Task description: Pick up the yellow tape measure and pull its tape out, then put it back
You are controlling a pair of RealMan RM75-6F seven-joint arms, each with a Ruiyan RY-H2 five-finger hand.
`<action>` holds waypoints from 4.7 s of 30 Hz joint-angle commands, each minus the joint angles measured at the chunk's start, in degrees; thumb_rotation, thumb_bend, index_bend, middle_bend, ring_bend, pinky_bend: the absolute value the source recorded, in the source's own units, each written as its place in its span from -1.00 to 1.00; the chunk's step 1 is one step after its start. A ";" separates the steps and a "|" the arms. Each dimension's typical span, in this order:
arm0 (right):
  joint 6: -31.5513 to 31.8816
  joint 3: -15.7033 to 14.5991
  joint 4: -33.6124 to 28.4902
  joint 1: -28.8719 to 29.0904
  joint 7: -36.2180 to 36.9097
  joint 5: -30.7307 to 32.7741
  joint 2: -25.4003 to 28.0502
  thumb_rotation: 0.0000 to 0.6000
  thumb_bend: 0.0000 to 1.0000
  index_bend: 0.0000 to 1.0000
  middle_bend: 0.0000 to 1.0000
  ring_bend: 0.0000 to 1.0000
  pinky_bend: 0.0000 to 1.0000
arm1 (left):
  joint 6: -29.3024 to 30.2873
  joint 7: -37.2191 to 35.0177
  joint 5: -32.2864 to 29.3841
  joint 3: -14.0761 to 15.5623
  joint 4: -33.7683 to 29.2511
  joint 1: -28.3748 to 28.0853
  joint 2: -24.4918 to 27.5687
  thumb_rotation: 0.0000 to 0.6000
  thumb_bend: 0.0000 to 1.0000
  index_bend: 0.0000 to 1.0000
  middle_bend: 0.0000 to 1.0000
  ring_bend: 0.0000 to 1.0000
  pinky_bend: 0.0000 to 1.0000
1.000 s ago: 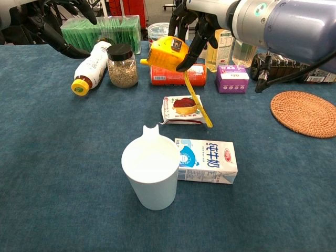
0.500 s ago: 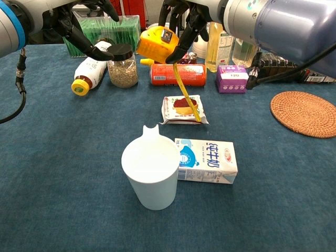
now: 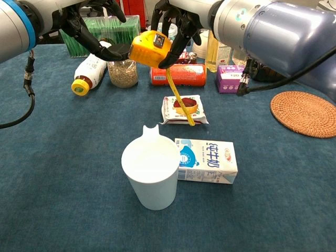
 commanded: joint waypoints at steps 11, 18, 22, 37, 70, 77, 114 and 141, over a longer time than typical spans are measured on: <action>-0.03 0.87 2.34 0.84 -1.33 0.07 -2.80 1.00 -0.70 0.19 0.17 0.43 0.40 | -0.09 -2.29 0.09 0.51 0.99 -0.51 -1.19 1.00 -0.65 -0.53 -0.69 -0.85 -0.25; 0.01 1.33 2.91 0.77 -1.57 0.17 -3.31 1.00 -0.70 0.20 0.17 0.43 0.40 | 0.29 -2.22 0.15 0.81 1.38 -0.93 -2.07 1.00 -0.65 -0.54 -0.71 -0.87 -0.25; -0.13 1.39 2.63 0.57 -1.71 0.12 -3.16 1.00 -0.70 0.20 0.17 0.43 0.40 | 0.78 -2.29 0.46 0.75 2.05 -1.23 -2.90 1.00 -0.65 -0.54 -0.71 -0.87 -0.25; -0.78 1.43 0.97 -0.15 -1.77 -0.31 -2.35 1.00 -0.70 0.21 0.18 0.44 0.40 | 1.12 -2.45 -0.24 0.05 3.78 -2.17 -4.68 1.00 -0.65 -0.54 -0.71 -0.87 -0.25; -1.14 1.86 0.77 -0.97 -1.85 0.12 -1.14 1.00 -0.70 0.21 0.18 0.45 0.41 | 1.07 -5.20 1.55 0.31 3.31 -0.78 -2.36 1.00 -0.30 -0.26 -0.52 -0.62 -0.20; -1.03 1.93 0.75 -1.02 -1.84 0.07 -1.13 1.00 -0.70 0.21 0.18 0.45 0.41 | 0.97 -5.27 1.46 0.23 3.01 -0.82 -2.25 1.00 -0.26 0.01 -0.42 -0.56 -0.19; -2.49 0.70 -0.09 -1.47 -2.66 -0.10 1.22 1.00 -0.71 0.23 0.21 0.46 0.41 | -3.21 -10.08 2.05 2.04 1.00 1.71 4.16 1.00 -0.11 0.12 -0.35 -0.54 -0.17; -3.72 -3.42 -0.17 -2.65 -5.17 -0.72 4.38 1.00 -0.70 0.26 0.24 0.47 0.42 | -11.20 -29.38 11.43 4.79 -0.65 9.55 21.44 1.00 -0.11 0.12 -0.35 -0.54 -0.17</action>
